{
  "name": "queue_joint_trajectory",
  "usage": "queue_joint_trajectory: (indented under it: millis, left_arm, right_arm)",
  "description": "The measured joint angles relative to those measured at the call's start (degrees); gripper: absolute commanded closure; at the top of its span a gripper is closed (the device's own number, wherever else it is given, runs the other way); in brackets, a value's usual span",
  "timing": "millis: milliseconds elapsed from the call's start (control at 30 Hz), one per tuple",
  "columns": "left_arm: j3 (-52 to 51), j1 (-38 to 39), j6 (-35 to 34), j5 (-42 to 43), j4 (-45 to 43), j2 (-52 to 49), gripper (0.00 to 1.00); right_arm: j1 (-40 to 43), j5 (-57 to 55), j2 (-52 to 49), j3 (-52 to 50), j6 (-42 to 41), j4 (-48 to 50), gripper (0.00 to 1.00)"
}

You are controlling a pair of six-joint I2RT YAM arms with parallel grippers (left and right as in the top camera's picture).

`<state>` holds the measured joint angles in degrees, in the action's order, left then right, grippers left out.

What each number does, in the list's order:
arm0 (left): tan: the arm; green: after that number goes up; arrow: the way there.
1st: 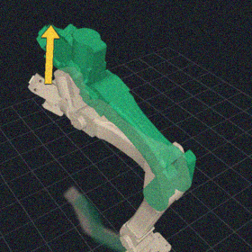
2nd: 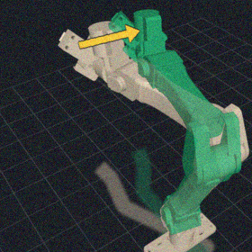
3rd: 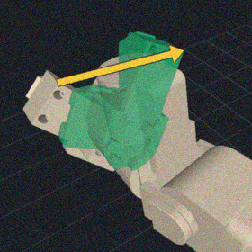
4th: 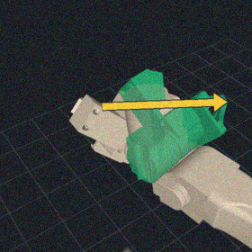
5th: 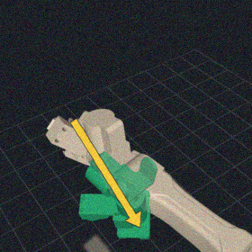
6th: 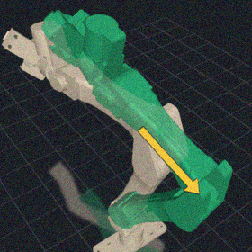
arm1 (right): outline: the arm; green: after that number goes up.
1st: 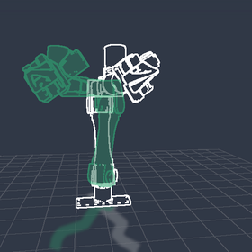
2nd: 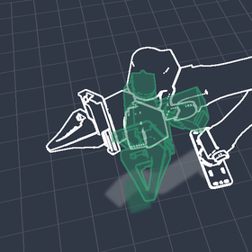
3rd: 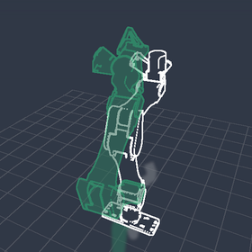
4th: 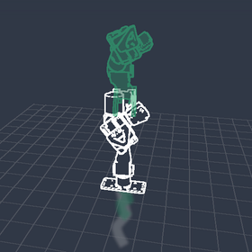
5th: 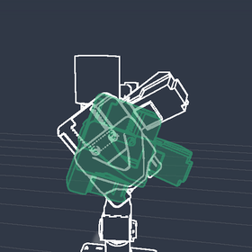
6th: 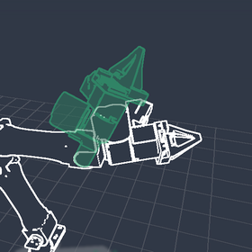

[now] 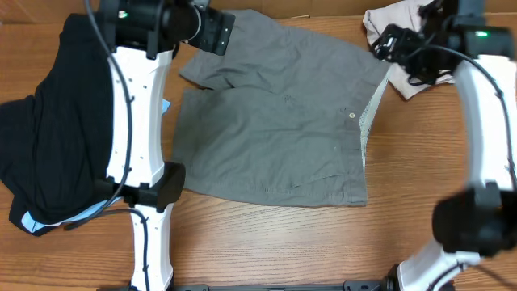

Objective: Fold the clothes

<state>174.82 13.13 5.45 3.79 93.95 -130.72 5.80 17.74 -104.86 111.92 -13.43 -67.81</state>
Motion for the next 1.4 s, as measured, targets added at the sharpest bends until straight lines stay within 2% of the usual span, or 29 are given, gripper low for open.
queue_joint_trajectory:
  millis: [300, 533, 800, 967, 1000, 1067, 1233, 1267, 1400]
  left_arm:
    - [0.63, -1.51, -8.44, 1.62, 2.69, 11.65, 0.00]
    - [-2.40, -1.51, -12.70, -0.94, 2.73, 16.94, 0.00]
    - [-29.16, -1.51, -19.50, -9.94, 2.86, 32.54, 0.00]
    - [-46.34, -1.51, -24.68, -10.45, 2.25, 34.47, 0.01]
    - [-50.05, -1.51, -26.10, -10.45, 1.84, 34.12, 0.03]
    - [-59.65, -1.51, -31.41, -10.34, -0.98, 32.76, 0.05]
    - [-74.51, -1.51, -44.13, -10.19, -10.29, 32.20, 0.08]
    - [-79.14, -1.51, -47.89, -9.97, -13.05, 32.17, 0.09]
    - [-89.66, -2.23, -55.19, -8.48, -20.37, 32.35, 0.14]
  right_arm:
    - [0.00, -4.04, 25.31, 3.50, -6.16, -13.46, 0.00]
    - [0.00, -8.26, 34.91, 3.65, -12.63, -27.98, 0.00]
    - [0.00, -10.36, 43.19, -3.43, -18.12, -29.29, 0.00]
    - [0.00, -11.08, 44.96, -17.03, -20.65, -29.31, 0.00]
    - [0.00, -11.80, 44.57, -20.46, -21.59, -29.31, 0.00]
    - [0.00, -14.60, 42.84, -29.86, -25.09, -28.79, 0.00]
    - [0.00, -16.94, 42.56, -43.43, -33.14, -21.42, 0.01]
    - [0.00, -16.59, 42.56, -46.80, -34.93, -18.53, 0.02]
    - [-0.02, -13.92, 42.93, -55.58, -37.90, -7.58, 0.04]
